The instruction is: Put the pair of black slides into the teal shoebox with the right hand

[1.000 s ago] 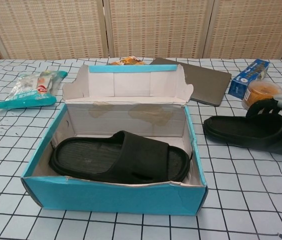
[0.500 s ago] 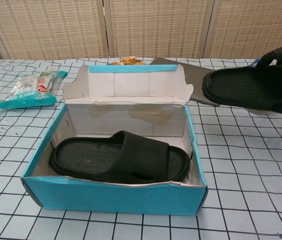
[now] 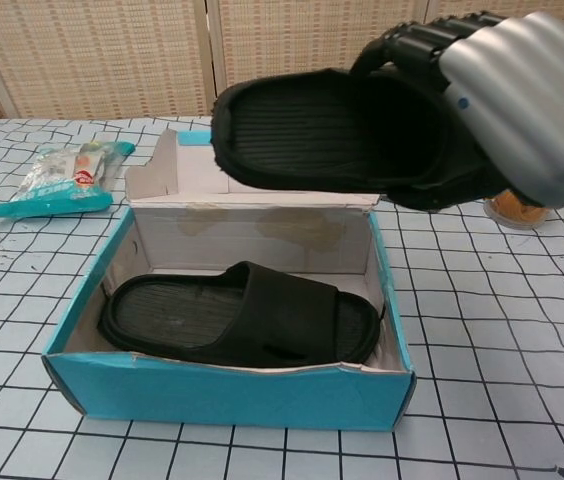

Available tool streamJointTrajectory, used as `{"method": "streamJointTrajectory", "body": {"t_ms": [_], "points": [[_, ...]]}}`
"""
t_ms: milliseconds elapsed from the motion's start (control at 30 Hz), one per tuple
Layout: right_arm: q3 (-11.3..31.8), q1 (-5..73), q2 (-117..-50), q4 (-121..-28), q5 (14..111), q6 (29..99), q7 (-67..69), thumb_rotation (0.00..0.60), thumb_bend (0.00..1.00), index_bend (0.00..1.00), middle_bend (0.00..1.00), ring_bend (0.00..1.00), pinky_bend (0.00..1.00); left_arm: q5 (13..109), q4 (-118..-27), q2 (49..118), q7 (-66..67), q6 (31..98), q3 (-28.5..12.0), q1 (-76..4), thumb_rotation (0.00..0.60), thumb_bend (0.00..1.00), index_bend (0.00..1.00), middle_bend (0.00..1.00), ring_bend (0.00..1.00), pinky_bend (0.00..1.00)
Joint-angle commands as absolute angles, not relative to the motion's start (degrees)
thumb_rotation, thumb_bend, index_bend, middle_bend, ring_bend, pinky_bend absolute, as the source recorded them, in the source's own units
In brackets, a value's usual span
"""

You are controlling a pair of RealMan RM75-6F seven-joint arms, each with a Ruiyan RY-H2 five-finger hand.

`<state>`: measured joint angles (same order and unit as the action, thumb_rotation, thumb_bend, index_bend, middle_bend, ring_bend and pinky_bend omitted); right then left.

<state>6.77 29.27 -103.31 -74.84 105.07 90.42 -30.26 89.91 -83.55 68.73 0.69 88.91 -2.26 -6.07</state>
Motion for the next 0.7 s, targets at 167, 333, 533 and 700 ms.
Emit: {"method": "streamJointTrajectory", "body": {"t_ms": [167,333,533,700], "points": [[10.5,36.7,-113.8,-64.3,103.6,83.6,-26.2,0.600,0.00,0.67,0.70,0.56,0.63,89.9,-83.5,68.5,-0.1,89.2,-2.4,-6.0,0.600,0.49,0.46,0.44,0.39,0.52],[11.9,40.6,-119.6,-57.1,103.1,82.0,-24.0,0.600,0.00,0.67,0.70,0.57,0.63,89.9,-83.3,68.4,-0.6,89.1,-2.4,-6.1,0.600,0.49,0.46,0.44,0.39,0.52],[12.6,43.6,-124.8,-49.7,101.9,81.2,-21.2,0.600,0.00,0.67,0.70,0.57,0.63,90.1,-83.5,68.2,-0.9,89.4,-2.4,-6.0,0.600,0.49,0.46,0.44,0.39,0.52],[11.5,43.7,-127.1,-45.7,101.0,81.3,-19.1,0.600,0.00,0.68,0.71,0.57,0.63,90.0,-83.5,68.1,-1.4,89.4,-2.5,-6.0,0.600,0.49,0.46,0.44,0.39,0.52]]}}
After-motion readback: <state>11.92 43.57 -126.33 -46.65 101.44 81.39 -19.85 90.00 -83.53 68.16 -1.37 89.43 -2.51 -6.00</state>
